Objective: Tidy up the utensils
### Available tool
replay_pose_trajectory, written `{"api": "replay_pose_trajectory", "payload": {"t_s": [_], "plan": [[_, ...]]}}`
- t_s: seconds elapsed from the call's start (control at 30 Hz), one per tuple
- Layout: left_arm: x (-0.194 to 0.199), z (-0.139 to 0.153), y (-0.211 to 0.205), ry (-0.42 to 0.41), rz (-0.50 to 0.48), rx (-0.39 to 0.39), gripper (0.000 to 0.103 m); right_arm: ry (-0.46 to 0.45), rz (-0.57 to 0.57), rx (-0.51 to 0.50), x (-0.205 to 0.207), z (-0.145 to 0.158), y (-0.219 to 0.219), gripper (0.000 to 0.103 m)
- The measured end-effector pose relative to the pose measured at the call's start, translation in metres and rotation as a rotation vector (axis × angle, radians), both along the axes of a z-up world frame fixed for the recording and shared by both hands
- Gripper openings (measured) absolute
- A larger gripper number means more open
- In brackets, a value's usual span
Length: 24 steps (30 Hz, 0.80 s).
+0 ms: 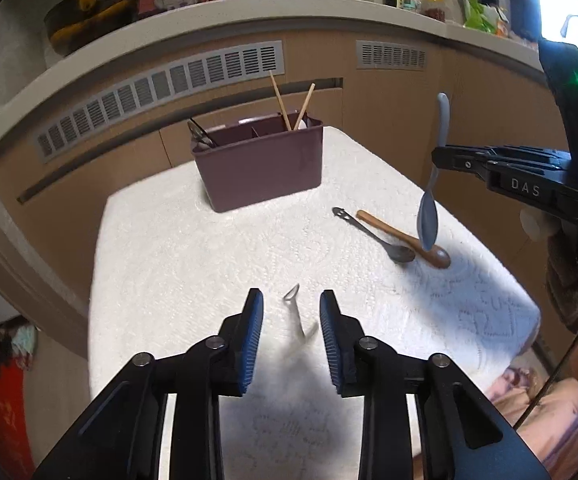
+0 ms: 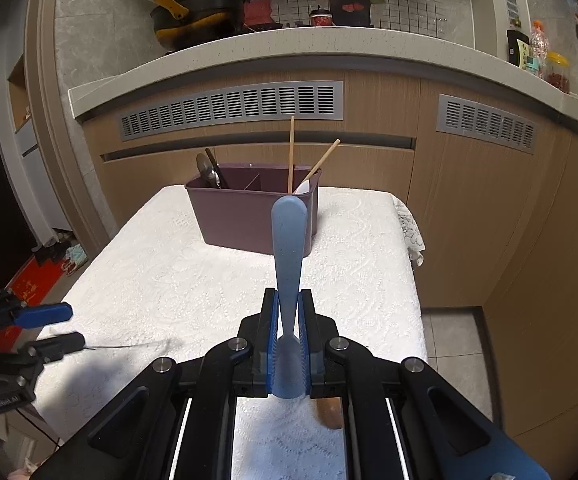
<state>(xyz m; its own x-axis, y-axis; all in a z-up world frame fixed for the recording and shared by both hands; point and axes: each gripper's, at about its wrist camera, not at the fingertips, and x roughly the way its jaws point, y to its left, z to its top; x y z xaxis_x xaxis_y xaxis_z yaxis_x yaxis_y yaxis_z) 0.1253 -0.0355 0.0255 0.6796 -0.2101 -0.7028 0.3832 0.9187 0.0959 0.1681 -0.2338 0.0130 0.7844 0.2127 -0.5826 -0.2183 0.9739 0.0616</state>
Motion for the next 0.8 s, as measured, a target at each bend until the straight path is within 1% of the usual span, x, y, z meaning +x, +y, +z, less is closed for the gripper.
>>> {"api": "replay_pose_trajectory", "payload": {"t_s": [0.07, 0.1, 0.2, 0.27, 0.43, 0.47, 0.57, 0.6, 0.67, 0.7, 0.77, 0.8], "plan": [[0.004, 0.004, 0.002, -0.022, 0.006, 0.003, 0.019, -0.002, 0.002, 0.012, 0.000, 0.000, -0.001, 0.009], [0.007, 0.004, 0.004, -0.023, 0.013, -0.007, 0.018, -0.003, 0.002, 0.019, 0.000, 0.000, -0.002, 0.009], [0.020, 0.002, 0.014, 0.021, 0.026, -0.073, 0.018, -0.005, 0.005, 0.015, -0.001, 0.002, -0.001, 0.009], [0.027, -0.006, 0.018, 0.095, 0.006, -0.098, 0.020, -0.010, 0.010, 0.005, -0.003, 0.003, -0.002, 0.009], [0.055, -0.049, 0.012, 0.355, 0.007, -0.140, 0.021, -0.008, 0.003, 0.009, -0.004, 0.002, -0.005, 0.009], [0.061, -0.056, 0.007, 0.389, 0.012, -0.136, 0.022, -0.007, 0.004, 0.010, -0.004, 0.002, -0.005, 0.009], [0.084, -0.077, -0.011, 0.486, 0.034, -0.104, 0.027, -0.003, 0.005, 0.006, -0.004, 0.001, -0.003, 0.009], [0.089, -0.081, -0.016, 0.492, 0.045, -0.083, 0.030, -0.002, 0.004, 0.006, -0.004, 0.001, -0.003, 0.009], [0.098, -0.089, -0.031, 0.464, 0.065, -0.006, 0.035, -0.003, 0.003, 0.007, -0.004, -0.001, -0.004, 0.009], [0.100, -0.092, -0.038, 0.449, 0.072, 0.036, 0.041, -0.003, 0.002, 0.005, -0.005, -0.001, -0.004, 0.009], [0.101, -0.099, -0.048, 0.424, 0.080, 0.102, 0.048, -0.006, 0.001, 0.000, -0.006, -0.003, -0.004, 0.009], [0.100, -0.104, -0.052, 0.415, 0.081, 0.121, 0.048, -0.007, 0.002, -0.001, -0.006, -0.003, -0.004, 0.009]]}}
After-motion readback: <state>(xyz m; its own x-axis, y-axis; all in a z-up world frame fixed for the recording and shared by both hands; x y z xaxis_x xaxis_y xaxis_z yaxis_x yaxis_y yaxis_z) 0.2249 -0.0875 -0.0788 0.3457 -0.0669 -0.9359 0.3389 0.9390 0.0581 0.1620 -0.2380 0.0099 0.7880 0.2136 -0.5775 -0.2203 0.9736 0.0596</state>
